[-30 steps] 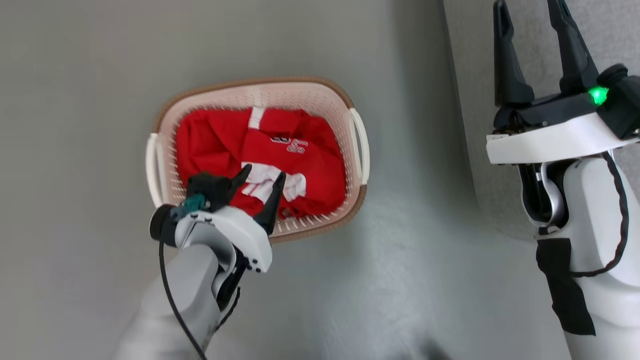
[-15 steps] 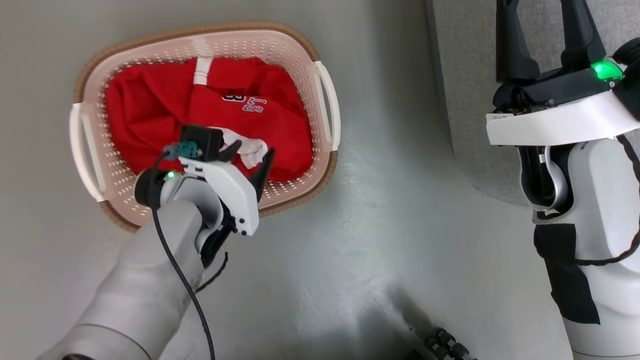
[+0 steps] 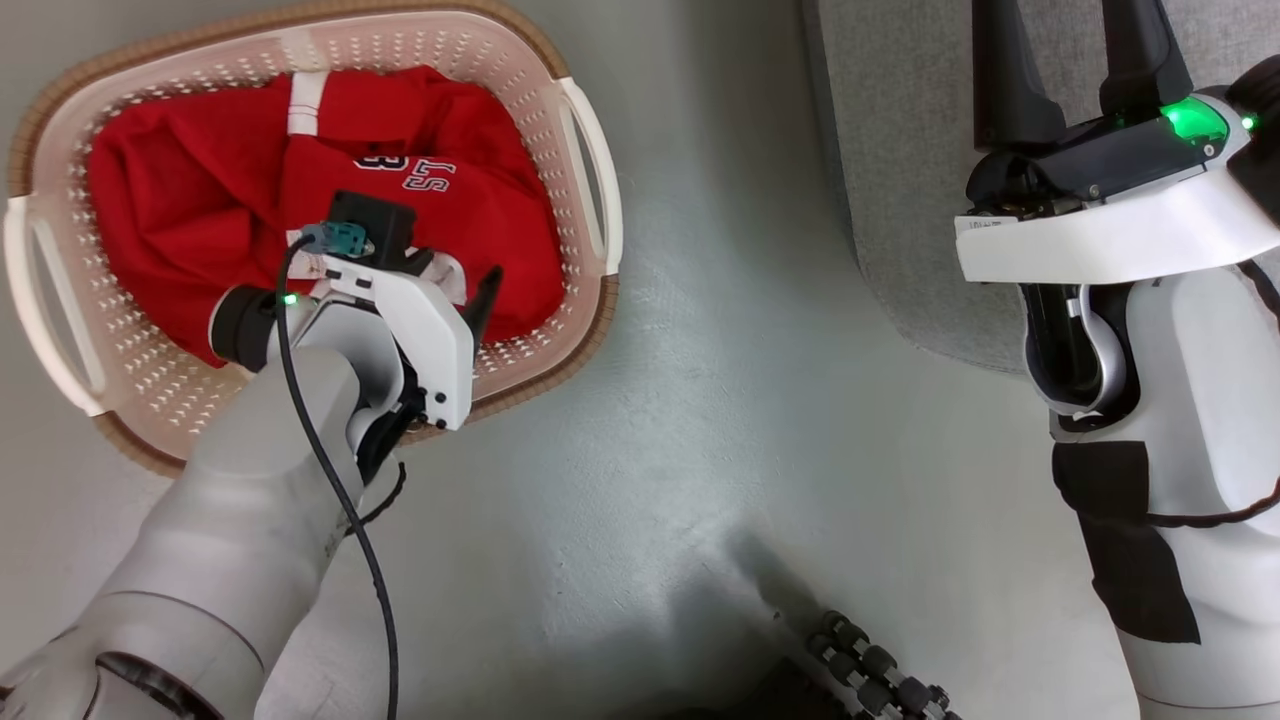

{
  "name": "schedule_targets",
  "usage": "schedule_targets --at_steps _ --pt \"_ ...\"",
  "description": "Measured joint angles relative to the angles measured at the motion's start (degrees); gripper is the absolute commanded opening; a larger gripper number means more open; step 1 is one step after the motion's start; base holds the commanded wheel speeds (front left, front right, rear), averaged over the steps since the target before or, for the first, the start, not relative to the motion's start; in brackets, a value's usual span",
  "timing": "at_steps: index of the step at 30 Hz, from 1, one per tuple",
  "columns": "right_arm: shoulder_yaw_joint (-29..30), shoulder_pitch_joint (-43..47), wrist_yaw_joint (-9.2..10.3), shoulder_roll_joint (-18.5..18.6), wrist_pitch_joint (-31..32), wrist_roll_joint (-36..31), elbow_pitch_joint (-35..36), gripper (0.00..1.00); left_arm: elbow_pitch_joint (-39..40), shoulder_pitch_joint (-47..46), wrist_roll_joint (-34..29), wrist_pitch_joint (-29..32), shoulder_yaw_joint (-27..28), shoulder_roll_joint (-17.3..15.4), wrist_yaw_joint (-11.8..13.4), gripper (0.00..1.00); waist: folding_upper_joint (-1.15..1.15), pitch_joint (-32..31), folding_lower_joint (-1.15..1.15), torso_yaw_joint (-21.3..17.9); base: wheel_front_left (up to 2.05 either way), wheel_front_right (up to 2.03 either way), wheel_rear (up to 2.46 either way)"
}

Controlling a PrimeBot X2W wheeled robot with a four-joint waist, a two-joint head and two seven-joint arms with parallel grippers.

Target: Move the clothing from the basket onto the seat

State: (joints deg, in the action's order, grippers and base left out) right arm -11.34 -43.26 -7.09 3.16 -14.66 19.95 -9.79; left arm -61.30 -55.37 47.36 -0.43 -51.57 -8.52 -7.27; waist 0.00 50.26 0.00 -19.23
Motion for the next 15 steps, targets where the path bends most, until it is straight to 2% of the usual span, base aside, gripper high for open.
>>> schedule_targets --at_steps 13,14,15 --pt "-0.78 -0.86 0.0 -0.2 0.0 4.22 0.48 1.0 -4.32 -4.86 1.58 1.93 -4.22 -1.33 0.0 1.0 0.0 3.67 0.0 -3.53 0.0 0.0 0.0" --pt "-0.78 -0.86 0.0 -0.21 0.0 4.37 0.49 1.0 -4.79 -5.07 1.58 1.92 -4.43 -1.44 0.0 0.76 0.0 3.8 0.0 -3.75 0.0 0.0 0.0" --pt "-0.77 -0.86 0.0 -0.22 0.0 4.37 0.52 1.0 -5.26 -5.24 1.58 1.89 -4.57 -1.45 0.0 0.31 0.0 3.91 0.0 -3.93 0.0 0.0 0.0"
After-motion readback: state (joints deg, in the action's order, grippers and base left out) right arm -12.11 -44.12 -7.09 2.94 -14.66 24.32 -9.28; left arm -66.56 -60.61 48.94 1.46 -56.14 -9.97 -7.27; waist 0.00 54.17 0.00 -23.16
